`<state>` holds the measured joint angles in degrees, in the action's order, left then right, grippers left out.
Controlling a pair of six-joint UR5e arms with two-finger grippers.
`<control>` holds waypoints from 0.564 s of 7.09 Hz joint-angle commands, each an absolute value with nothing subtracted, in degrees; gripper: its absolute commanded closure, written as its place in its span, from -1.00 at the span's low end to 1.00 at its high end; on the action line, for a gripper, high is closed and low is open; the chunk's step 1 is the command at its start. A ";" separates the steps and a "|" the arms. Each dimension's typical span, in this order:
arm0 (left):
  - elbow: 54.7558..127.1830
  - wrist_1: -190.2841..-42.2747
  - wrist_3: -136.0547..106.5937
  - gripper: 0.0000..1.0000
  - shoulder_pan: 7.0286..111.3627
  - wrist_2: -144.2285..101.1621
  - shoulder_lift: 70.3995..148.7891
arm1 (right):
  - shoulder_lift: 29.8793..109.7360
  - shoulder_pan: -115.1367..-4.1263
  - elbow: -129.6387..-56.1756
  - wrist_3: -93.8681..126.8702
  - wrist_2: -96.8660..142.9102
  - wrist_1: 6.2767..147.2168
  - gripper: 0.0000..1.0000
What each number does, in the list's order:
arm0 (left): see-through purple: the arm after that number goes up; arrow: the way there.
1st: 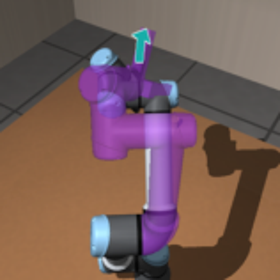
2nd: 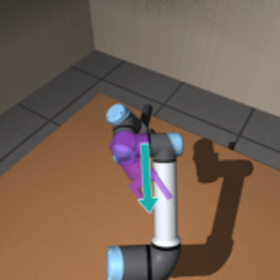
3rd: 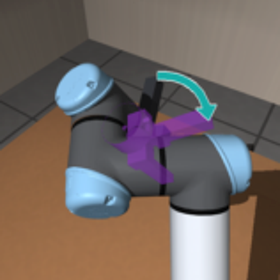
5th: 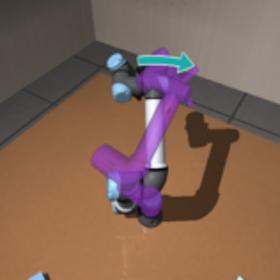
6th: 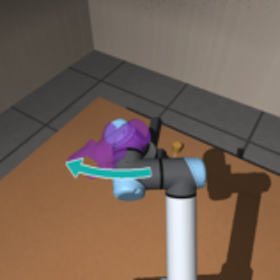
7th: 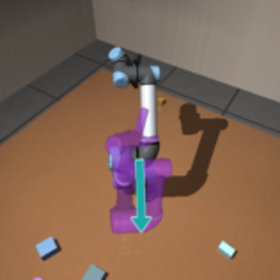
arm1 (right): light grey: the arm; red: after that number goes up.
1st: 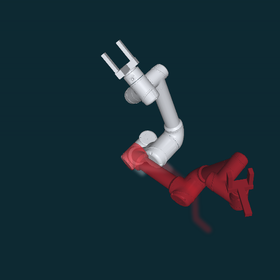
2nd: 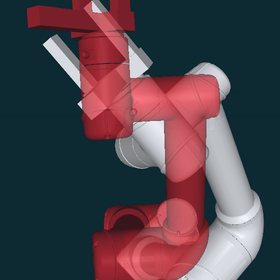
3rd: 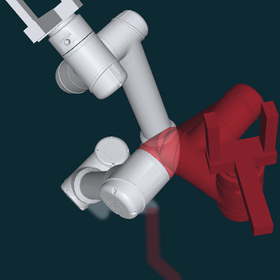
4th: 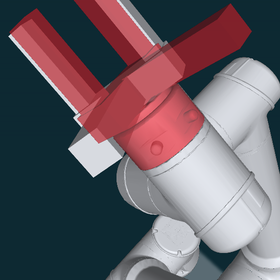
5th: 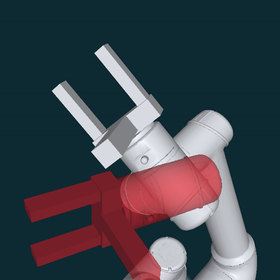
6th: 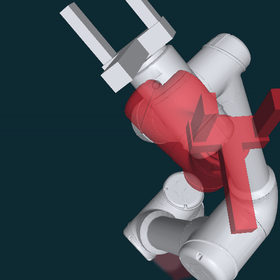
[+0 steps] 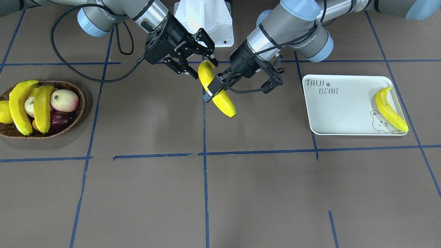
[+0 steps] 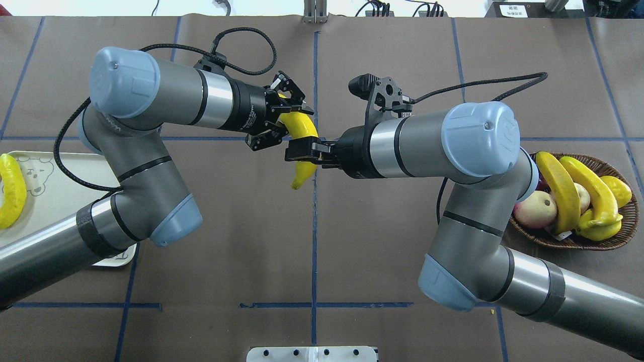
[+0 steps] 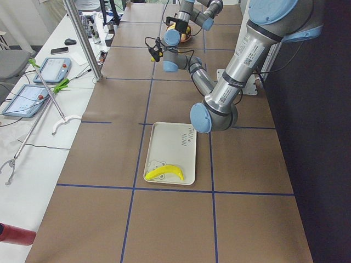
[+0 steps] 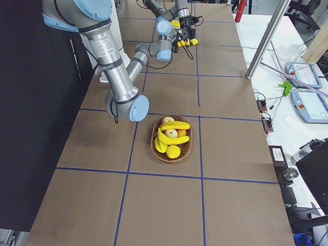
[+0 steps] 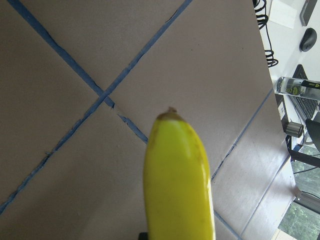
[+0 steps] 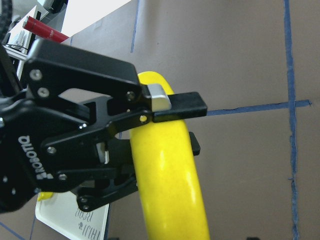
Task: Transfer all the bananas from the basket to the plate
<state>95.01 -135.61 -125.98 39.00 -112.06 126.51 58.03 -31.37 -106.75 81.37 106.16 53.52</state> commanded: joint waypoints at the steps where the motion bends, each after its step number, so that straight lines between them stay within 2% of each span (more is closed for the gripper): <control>1: 95.10 -135.62 -125.69 1.00 39.11 -112.06 124.38 | 58.62 -34.08 -107.05 81.30 112.81 54.14 -0.99; 4: 95.53 -135.88 -124.54 1.00 41.21 -112.32 117.19 | 66.94 -44.96 -108.63 80.60 126.88 55.54 -0.99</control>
<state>95.29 -135.83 -124.91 39.99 -112.13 120.22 63.44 -40.49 -108.10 81.08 121.78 54.62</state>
